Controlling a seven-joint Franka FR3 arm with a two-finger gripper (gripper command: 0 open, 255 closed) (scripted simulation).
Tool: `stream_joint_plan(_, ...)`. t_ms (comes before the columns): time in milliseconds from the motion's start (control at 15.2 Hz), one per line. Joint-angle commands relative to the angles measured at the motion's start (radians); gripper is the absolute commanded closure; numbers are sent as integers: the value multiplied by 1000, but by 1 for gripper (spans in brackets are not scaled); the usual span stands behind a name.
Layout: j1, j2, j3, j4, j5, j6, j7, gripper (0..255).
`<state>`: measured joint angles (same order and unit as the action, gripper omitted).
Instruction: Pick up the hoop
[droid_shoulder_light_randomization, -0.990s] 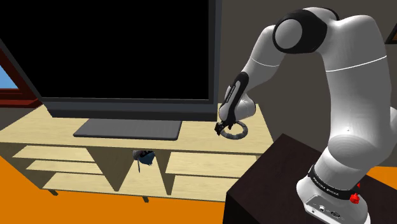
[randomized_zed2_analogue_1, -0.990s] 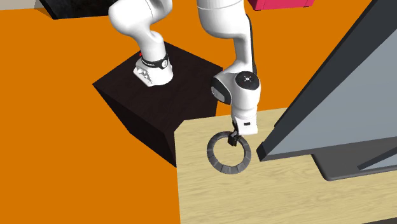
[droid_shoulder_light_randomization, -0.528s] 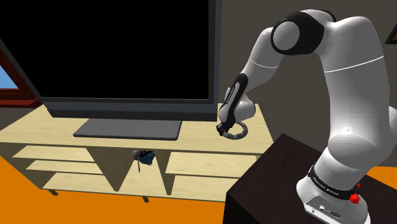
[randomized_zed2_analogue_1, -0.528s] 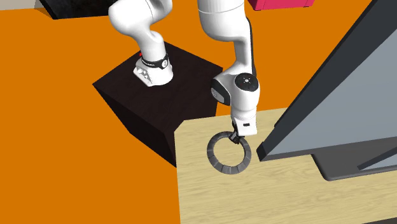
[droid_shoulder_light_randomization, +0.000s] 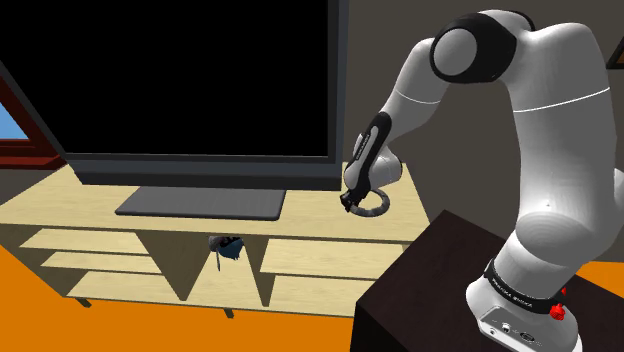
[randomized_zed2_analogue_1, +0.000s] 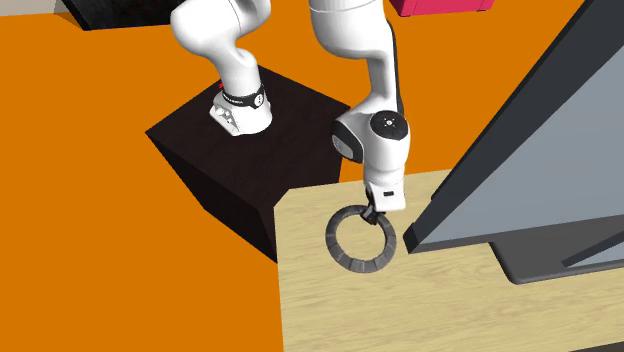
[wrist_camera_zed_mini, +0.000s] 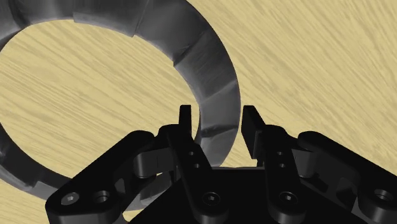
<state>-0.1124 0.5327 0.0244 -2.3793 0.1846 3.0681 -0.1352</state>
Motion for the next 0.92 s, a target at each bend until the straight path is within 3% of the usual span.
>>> stream_joint_plan(0, 6, -29, -6, -11, -1, -18, 3, 255)
stream_joint_plan(858, 43, -198, -49, -55, -27, -144, 32, 255)
